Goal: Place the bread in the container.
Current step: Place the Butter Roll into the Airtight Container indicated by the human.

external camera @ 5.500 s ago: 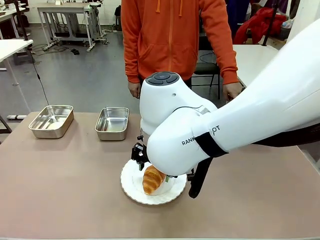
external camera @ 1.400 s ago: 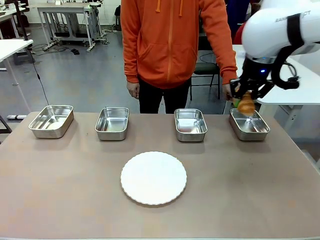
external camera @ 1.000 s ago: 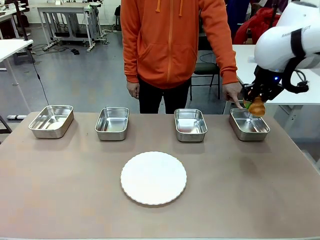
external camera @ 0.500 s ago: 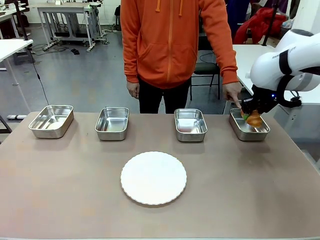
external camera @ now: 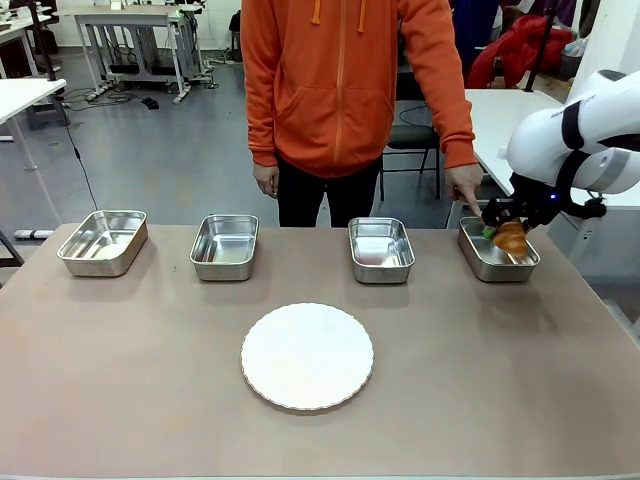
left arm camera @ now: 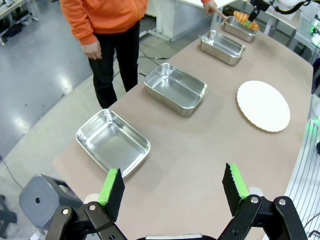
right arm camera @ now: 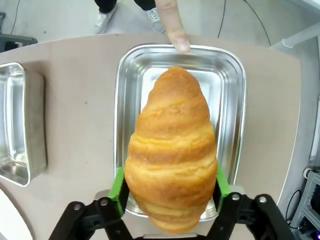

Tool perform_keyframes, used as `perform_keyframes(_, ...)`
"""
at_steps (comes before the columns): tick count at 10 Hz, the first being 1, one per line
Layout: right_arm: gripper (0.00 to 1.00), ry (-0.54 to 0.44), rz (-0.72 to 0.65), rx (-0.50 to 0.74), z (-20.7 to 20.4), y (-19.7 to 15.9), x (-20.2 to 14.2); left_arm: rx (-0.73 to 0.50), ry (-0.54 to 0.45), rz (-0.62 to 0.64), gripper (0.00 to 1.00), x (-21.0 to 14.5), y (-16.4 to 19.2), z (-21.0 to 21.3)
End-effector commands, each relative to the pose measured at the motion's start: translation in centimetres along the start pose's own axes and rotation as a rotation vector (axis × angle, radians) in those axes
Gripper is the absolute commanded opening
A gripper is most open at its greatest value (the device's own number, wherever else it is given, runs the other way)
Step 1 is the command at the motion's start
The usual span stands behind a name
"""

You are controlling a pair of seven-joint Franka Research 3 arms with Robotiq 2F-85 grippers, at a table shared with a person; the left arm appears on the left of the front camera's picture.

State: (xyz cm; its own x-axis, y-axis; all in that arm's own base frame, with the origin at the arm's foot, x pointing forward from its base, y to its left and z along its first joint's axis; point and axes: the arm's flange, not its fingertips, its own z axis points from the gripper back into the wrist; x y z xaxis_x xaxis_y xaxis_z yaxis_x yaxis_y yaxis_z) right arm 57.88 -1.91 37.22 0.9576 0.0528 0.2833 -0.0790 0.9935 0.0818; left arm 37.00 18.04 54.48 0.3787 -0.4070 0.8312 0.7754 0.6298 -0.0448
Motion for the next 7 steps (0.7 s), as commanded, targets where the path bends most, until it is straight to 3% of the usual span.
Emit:
perform_keyframes(1, 1.0, -0.046, 0.024, 0.043, -0.3, -0.9, -0.3, -0.002, -0.02, -0.019, 1.0, 0.0, -0.1, -0.1)
perform_keyframes(4, 1.0, -0.028, -0.044, 0.013, -0.4, -1.4, 0.4, -0.002, -0.02, -0.019, 1.0, 0.0, -0.1, -0.1)
perform_keyframes(7, 1.0, -0.022, -0.008, 0.01, -0.1, -0.3, 0.1, -0.002, -0.02, -0.019, 1.0, 0.0, -0.1, -0.1)
